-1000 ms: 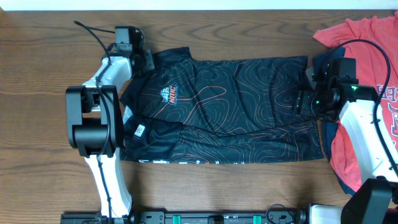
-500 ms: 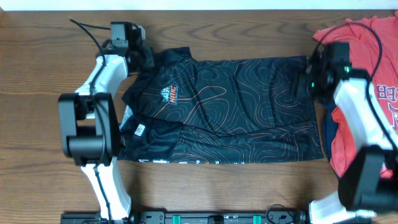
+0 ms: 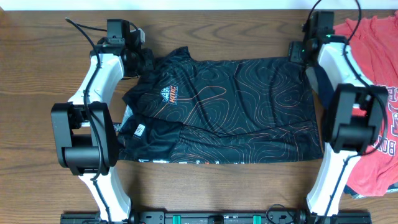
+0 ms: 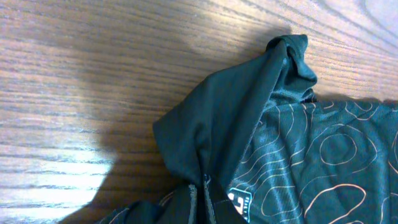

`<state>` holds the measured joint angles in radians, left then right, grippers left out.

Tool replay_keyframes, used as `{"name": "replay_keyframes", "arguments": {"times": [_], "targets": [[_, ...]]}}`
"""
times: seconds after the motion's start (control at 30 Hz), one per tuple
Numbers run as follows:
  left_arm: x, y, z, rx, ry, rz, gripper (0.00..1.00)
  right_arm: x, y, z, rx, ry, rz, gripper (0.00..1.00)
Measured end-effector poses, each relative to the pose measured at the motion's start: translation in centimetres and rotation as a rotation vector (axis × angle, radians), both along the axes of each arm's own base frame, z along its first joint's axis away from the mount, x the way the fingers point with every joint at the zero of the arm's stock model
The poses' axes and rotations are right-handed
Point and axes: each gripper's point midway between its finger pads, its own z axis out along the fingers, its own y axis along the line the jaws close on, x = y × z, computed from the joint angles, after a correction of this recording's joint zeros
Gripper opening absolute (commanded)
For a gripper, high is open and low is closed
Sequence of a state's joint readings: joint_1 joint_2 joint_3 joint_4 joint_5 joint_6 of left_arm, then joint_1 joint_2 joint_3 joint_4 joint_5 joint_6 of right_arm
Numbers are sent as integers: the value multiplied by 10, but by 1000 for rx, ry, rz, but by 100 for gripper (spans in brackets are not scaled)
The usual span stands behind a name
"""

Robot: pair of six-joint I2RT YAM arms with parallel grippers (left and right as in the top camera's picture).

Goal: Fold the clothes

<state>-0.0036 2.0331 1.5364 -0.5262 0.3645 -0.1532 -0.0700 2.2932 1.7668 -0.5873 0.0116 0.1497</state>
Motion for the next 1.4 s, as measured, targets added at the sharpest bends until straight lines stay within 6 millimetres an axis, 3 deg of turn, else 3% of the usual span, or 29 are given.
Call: {"name": "replay_keyframes", "arguments": {"times": [0.07,0.33,0.83,1.27,1.33,1.4], "targets": [[-1,0,-1,0,5,0,6,4,-1,-14,2,0,-10,66],[-5,0,-2,-1,24,0,6,20,-6,-14,-6,-57,-48,65],[-6,0,-3,-3,28,-1,6,25,-14,-13,-38,-69,-80,69],[-8,0,-4,-3,36,-1,6,17,-19,-9,-69,-12,-92,69],[-8,0,-4,-3,38,-1,6,17,-19,-10,-70,-9,-92,67],[-8,0,-4,-3,39,-1,6,16,-19,-12,-69,-5,-90,58]]}}
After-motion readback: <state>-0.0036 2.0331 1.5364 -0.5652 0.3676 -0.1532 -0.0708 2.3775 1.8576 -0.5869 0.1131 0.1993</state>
